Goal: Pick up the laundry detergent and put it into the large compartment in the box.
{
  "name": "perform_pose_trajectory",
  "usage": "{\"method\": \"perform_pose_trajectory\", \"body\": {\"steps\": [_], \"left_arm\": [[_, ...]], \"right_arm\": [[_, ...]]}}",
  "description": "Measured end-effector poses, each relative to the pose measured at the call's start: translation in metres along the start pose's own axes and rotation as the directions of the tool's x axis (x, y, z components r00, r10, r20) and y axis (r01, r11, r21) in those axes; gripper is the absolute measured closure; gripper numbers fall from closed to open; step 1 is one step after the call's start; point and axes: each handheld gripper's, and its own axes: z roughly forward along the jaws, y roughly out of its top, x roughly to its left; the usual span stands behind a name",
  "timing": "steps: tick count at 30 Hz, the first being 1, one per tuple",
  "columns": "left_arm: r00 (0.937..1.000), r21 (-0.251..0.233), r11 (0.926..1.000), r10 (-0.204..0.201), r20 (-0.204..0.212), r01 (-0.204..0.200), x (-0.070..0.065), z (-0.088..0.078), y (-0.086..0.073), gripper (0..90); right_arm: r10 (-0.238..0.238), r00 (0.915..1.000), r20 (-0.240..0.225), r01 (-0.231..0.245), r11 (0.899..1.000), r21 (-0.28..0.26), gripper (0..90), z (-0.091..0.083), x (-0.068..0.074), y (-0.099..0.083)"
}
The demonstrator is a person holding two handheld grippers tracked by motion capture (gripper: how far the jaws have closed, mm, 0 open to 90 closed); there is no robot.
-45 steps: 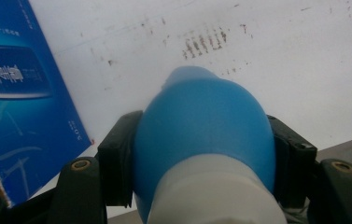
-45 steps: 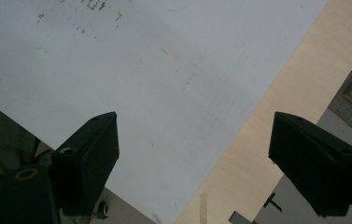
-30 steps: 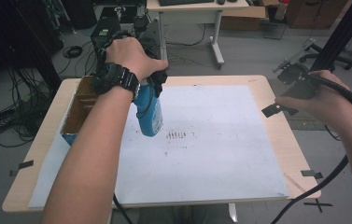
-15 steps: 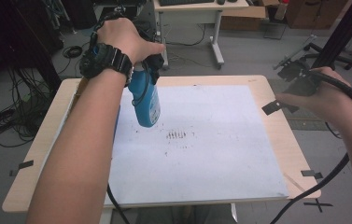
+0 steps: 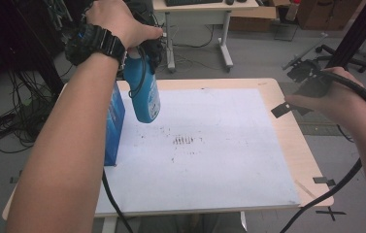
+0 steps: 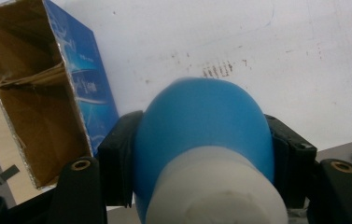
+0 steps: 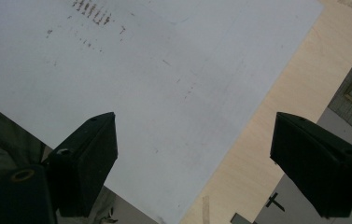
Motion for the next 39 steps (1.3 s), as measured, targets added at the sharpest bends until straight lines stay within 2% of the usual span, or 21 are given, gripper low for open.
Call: {"method": "perform_pose_trajectory", "body": {"steps": [9, 18, 21, 22, 28, 38, 39], "left_arm": [[0.9995, -0.010, 0.9996, -0.025, -0.021, 0.025, 0.011, -0.003, 0.000, 37.6], [0.9973, -0.007, 0.9977, -0.068, -0.027, 0.068, 0.035, -0.005, -0.004, 37.6], [0.9955, -0.013, 0.9961, -0.088, -0.035, 0.087, 0.047, -0.008, -0.008, 37.6], [0.9955, -0.013, 0.9961, -0.088, -0.035, 0.087, 0.047, -0.008, -0.008, 37.6], [0.9920, -0.015, 0.9933, -0.115, -0.053, 0.114, 0.067, -0.010, -0.015, 37.6], [0.9841, -0.023, 0.9856, -0.168, -0.056, 0.167, 0.099, -0.010, -0.028, 37.6], [0.9841, -0.023, 0.9856, -0.168, -0.056, 0.167, 0.099, -0.010, -0.028, 37.6]], "right_arm": [[0.008, 1.0000, -0.003, -0.008, 1.000, 0.000, 14.8, 0.001, -0.004, -0.001], [0.016, 0.9999, -0.001, -0.016, 1.000, 0.001, 14.5, 0.002, -0.008, -0.001], [0.018, 0.9998, -0.001, -0.018, 1.000, 0.002, 14.5, 0.002, -0.008, -0.001], [0.019, 0.9998, -0.003, -0.019, 1.000, 0.003, 14.5, 0.002, -0.008, -0.001], [0.025, 0.9997, -0.001, -0.025, 1.000, 0.004, 14.5, 0.002, -0.010, -0.001], [0.023, 0.9997, 0.000, -0.023, 1.000, 0.009, 14.5, 0.005, -0.009, 0.000], [0.023, 0.9997, 0.000, -0.023, 1.000, 0.009, 14.5, 0.005, -0.009, 0.000]]}}
